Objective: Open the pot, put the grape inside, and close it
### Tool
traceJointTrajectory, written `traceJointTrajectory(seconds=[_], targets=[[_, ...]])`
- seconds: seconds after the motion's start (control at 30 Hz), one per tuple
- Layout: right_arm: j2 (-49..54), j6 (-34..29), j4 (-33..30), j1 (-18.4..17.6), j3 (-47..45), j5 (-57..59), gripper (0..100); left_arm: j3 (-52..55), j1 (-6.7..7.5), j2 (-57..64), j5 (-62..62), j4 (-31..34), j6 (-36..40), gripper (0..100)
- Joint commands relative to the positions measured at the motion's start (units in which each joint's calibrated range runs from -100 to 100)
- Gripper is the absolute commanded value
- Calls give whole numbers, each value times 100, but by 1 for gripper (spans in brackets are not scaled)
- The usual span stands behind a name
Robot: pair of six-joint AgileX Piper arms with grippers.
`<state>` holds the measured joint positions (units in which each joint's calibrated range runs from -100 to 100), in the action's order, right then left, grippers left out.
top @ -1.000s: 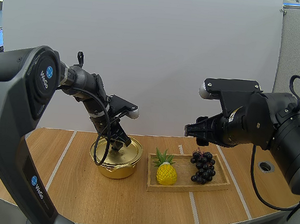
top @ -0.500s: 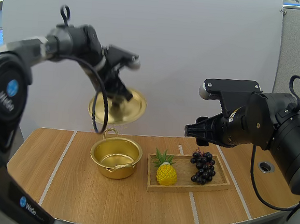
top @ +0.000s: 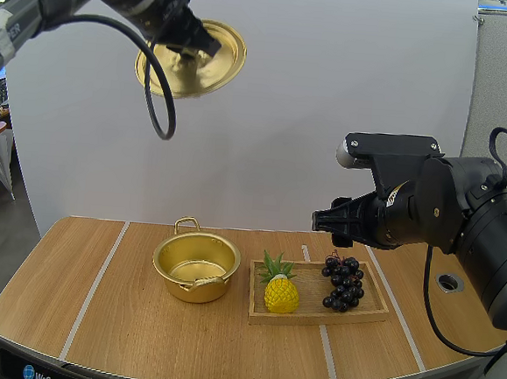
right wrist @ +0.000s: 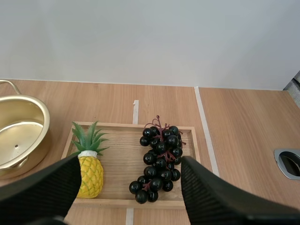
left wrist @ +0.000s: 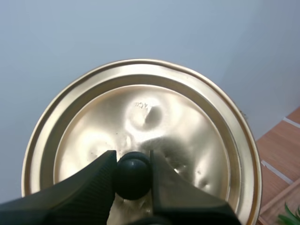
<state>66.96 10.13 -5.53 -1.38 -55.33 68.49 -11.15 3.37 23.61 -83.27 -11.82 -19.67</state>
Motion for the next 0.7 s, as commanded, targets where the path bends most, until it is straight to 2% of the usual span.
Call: traceJointTrajectory(seconds=[0.0, 0.2, 0.33, 0.67], targets=[[5, -9, -35, -3, 34, -59, 100, -394, 21, 100, 251, 14, 71, 0], [5, -38, -51, -3, 34, -6, 100, -433, 21, 183, 716, 14, 71, 0], [-178, -305, -292, -3, 34, 63, 100, -433, 21, 183, 795, 14, 71, 0], [-1707, -413, -344, 1, 34, -848, 100, -433, 21, 183, 795, 14, 71, 0]])
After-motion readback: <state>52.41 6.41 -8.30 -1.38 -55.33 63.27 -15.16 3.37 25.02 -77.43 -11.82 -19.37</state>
